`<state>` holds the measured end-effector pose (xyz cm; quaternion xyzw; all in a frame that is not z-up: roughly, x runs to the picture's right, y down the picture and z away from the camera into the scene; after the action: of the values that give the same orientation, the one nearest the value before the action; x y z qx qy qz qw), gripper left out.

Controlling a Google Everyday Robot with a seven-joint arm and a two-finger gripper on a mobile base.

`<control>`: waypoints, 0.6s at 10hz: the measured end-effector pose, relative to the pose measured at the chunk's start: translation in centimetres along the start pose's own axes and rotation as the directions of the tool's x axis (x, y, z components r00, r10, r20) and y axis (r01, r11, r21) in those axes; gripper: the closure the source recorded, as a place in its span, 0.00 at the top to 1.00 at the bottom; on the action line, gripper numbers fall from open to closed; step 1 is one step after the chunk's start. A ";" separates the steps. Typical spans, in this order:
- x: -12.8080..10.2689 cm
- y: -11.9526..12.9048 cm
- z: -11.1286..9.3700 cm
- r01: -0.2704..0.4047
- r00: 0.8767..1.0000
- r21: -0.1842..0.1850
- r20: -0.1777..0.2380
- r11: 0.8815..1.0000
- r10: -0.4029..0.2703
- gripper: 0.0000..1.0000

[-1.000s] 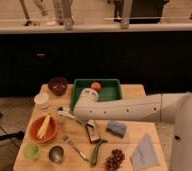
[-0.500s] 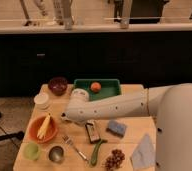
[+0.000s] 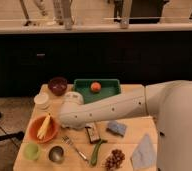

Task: Wipe table surface with brush

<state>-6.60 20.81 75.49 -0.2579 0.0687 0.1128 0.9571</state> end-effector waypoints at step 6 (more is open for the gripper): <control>3.4 -1.5 -1.3 -0.007 0.997 0.019 -0.081 1.000 0.009 0.00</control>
<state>-3.03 19.52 74.48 -0.2529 0.1097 0.1054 0.9555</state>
